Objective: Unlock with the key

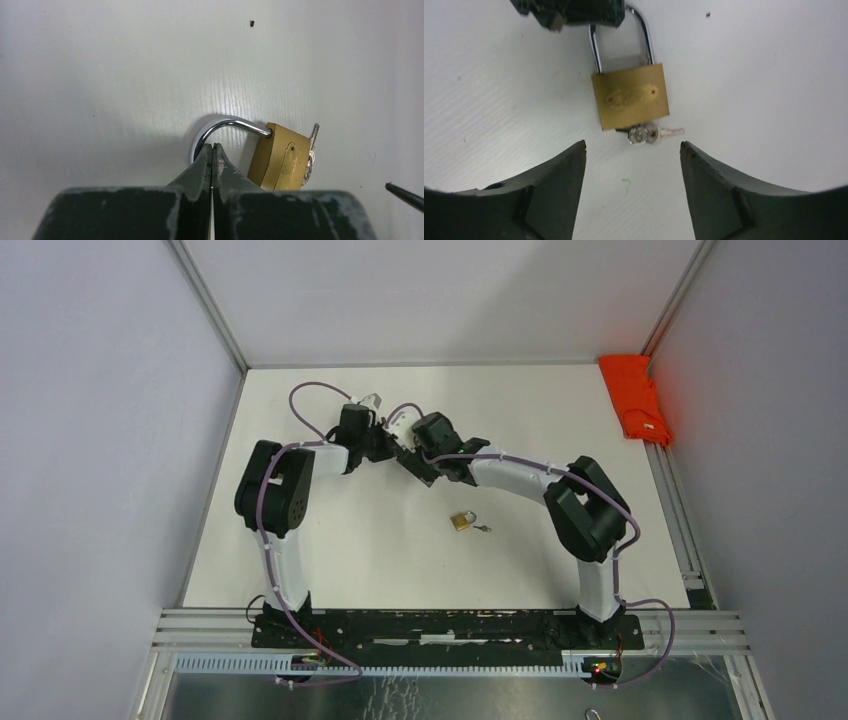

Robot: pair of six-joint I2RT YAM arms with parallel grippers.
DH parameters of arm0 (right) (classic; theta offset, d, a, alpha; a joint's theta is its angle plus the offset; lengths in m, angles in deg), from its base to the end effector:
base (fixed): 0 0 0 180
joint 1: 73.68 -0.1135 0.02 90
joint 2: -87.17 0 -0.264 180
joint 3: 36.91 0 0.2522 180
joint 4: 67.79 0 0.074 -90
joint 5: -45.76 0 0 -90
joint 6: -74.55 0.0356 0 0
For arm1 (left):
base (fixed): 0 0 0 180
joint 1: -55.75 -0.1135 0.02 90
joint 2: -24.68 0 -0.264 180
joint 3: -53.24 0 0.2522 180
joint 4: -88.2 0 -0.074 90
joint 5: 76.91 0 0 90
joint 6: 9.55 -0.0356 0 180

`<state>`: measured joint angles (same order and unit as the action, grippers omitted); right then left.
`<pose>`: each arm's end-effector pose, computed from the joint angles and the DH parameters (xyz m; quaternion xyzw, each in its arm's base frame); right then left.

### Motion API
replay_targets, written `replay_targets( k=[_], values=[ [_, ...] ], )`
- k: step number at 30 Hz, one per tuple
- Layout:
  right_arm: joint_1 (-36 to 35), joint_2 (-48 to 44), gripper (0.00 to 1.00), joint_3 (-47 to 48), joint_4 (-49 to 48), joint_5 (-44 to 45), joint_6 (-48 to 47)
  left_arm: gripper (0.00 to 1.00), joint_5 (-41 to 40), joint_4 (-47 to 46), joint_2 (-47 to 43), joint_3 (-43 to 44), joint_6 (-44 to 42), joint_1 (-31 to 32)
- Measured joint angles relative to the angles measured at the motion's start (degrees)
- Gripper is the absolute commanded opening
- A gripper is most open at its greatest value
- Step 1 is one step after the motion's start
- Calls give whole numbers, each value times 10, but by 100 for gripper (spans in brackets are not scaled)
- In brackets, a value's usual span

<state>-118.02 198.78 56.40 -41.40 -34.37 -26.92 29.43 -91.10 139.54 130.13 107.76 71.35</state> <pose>0.3148 0.2991 0.2030 -0.4010 0.8280 0.0324 0.3905 0.3963 -0.1210 0.1303 -0.0298 0.8938 -0.2760 0.3522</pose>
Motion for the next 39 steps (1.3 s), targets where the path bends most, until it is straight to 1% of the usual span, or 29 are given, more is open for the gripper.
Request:
replay_targets(
  k=[3, 9, 12, 17, 23, 30, 36, 39],
  values=[
    [-10, 30, 81, 41, 4, 22, -23, 2, 6, 1, 0, 0, 0, -5],
    [-6, 113, 84, 129, 35, 42, -38, 2, 12, 1, 1, 1, 0, -7],
    [-4, 144, 86, 154, 53, 33, -39, 2, 19, 3, 1, 1, 0, -9],
    [-3, 168, 86, 183, 70, 15, -38, 2, 25, 5, 1, 1, 0, -15],
    [3, 181, 79, 206, 92, -2, -38, 2, 33, 6, 2, 1, 0, -19],
    [24, 181, 64, 205, 102, -56, -28, 2, 34, 6, 2, 1, 0, -20],
    [36, 183, 55, 212, 113, -92, -29, 2, 40, 4, 6, 4, 0, -20],
    [37, 182, 53, 211, 108, -101, -29, 2, 45, 2, 9, 7, 0, -21]
  ],
)
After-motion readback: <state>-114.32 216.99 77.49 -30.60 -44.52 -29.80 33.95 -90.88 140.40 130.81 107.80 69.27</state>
